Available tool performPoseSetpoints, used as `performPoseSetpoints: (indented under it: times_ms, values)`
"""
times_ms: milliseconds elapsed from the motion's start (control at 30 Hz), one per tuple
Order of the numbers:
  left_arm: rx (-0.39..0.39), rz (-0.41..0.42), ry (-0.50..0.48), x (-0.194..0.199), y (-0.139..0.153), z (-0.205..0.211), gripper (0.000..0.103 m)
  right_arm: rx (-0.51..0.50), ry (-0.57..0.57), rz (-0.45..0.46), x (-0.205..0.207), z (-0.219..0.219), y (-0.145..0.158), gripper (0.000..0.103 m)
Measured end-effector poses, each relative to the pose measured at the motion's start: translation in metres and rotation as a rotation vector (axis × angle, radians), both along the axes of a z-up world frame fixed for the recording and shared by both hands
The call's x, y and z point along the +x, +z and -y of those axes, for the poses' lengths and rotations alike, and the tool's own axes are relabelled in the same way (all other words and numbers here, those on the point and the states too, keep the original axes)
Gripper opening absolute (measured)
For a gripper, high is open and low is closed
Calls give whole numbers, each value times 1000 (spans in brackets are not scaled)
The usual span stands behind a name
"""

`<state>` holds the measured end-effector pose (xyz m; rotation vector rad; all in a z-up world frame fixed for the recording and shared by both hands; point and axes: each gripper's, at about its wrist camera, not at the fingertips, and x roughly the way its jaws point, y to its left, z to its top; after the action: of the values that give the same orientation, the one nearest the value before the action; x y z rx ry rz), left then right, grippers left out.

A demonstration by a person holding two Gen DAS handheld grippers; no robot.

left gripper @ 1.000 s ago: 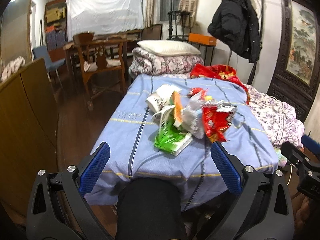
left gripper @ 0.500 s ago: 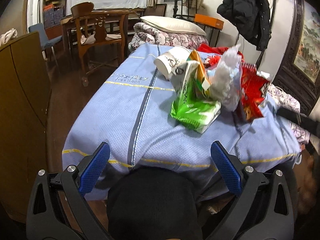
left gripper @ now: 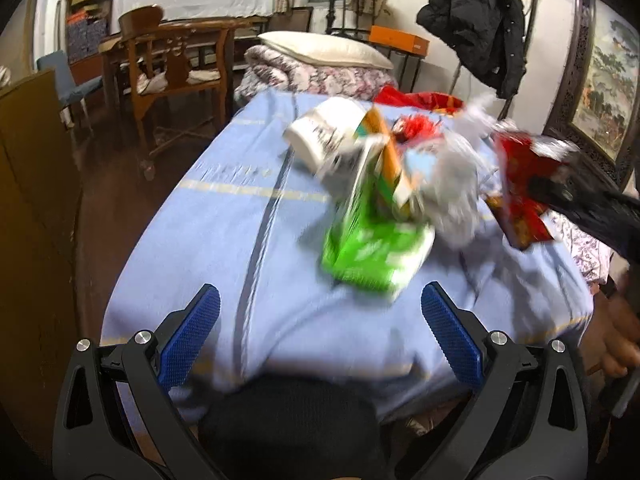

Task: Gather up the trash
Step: 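Grasp the red snack wrapper with the right tool while the left tool grasps white crumpled tissue, then carry both items over the red wastebasket and open both tools to drop them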

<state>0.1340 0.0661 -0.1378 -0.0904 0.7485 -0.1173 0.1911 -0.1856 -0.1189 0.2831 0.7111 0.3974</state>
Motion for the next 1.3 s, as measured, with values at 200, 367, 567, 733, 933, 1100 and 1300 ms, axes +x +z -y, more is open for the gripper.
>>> performPoseSetpoints:
  times_ms: [200,367,567,733,933,1100,1300]
  values:
    - [36,-10,-15,41,4,14,97,-23,-41,33,-21,39,17,10]
    - [75,-35,2,58,-5,13,97,-41,-72,23,-40,69,16,11]
    - [32,2,-15,43,10,12,97,-1,-96,-11,-44,93,-1,11]
    - [80,103,-18,48,37,27,97,41,-107,-11,-43,104,-1,11]
    - [-50,86,-166,37,51,51,97,40,-115,11,-52,111,5,11]
    - [137,127,-271,16,31,118,97,60,-136,-1,-56,121,2,11]
    - [169,72,-258,38,5,132,92,45,-147,15,-67,129,3,12]
